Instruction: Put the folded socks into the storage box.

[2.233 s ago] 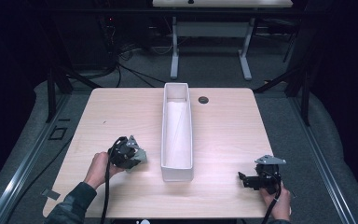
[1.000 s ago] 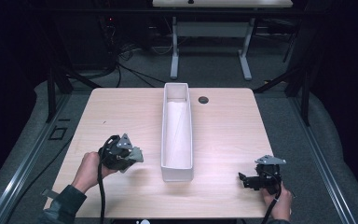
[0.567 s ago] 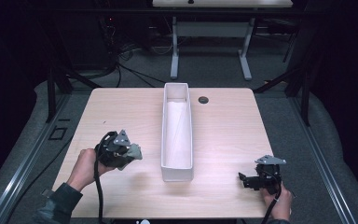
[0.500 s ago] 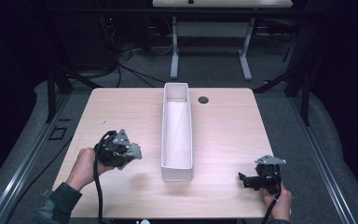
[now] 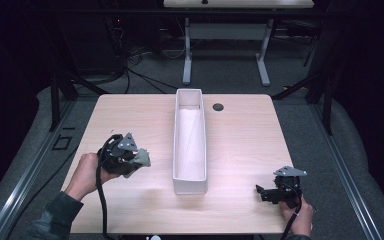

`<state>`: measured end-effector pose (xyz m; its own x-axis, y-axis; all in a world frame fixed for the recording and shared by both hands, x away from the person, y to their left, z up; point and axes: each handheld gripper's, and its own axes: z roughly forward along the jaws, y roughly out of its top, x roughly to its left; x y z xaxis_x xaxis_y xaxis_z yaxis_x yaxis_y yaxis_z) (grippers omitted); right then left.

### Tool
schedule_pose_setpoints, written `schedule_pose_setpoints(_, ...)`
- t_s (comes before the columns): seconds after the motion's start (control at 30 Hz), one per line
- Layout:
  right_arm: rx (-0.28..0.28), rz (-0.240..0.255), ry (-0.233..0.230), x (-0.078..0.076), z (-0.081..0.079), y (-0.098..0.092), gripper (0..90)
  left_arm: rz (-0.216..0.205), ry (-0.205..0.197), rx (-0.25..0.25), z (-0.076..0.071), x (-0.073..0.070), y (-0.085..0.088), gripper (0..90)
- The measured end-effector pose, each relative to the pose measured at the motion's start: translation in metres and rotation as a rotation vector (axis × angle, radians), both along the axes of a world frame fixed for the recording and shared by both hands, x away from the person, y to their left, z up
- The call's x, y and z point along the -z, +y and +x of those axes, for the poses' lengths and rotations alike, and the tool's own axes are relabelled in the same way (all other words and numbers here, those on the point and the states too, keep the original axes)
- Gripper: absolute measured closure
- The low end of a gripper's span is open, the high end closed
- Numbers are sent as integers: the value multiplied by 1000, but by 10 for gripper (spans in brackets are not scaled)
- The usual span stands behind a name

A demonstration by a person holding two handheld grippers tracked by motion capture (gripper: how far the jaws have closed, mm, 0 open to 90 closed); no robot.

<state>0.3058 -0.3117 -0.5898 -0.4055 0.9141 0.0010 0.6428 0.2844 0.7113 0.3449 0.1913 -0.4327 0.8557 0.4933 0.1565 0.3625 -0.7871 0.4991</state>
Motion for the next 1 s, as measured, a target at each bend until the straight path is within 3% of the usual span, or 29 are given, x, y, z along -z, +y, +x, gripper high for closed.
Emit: schedule_pose_setpoints(1.0,-1,1,1,0,0,0,0,41,-23,72,7,-45,-26,675)
